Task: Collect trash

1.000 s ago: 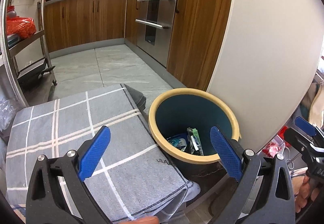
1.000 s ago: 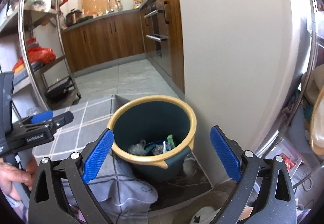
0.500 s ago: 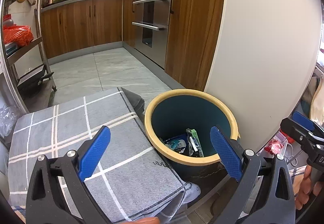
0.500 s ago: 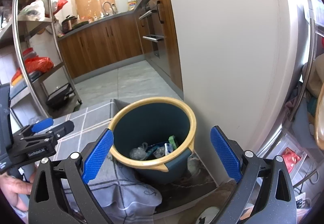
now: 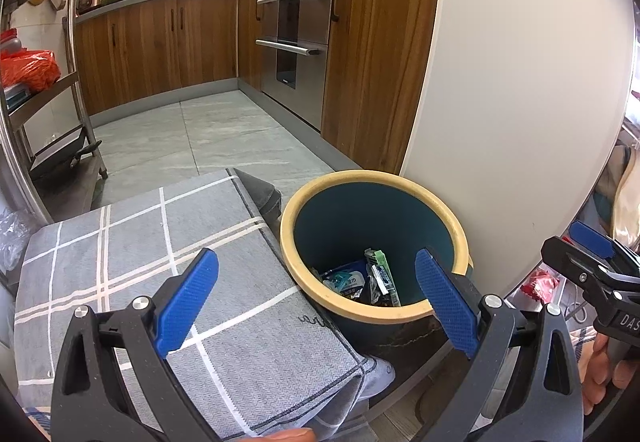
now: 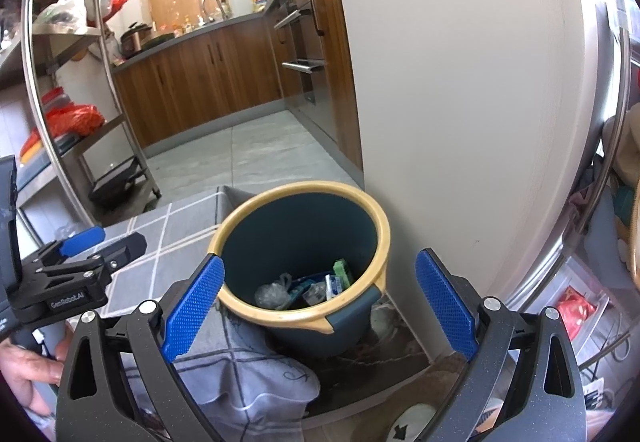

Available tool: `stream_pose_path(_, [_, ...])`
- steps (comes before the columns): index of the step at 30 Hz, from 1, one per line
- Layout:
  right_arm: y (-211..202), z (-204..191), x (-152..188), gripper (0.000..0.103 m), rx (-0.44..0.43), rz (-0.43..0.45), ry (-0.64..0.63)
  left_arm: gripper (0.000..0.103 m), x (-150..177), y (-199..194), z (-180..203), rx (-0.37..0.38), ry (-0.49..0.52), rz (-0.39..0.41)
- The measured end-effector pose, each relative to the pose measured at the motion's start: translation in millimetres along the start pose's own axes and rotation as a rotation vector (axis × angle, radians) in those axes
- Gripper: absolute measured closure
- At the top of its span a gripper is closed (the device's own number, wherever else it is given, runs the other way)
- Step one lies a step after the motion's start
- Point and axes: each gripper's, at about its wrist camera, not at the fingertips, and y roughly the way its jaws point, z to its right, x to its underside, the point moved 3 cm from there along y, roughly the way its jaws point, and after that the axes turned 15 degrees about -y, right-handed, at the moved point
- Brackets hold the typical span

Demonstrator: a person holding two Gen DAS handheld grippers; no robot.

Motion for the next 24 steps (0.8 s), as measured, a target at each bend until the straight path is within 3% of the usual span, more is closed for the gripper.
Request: stream_pose_path(24, [3.1, 0.7, 1.2, 0.007, -0.002, -0.004, -0.009, 0.006, 0.7, 0.1, 0.0, 0.004, -0.001, -0.002])
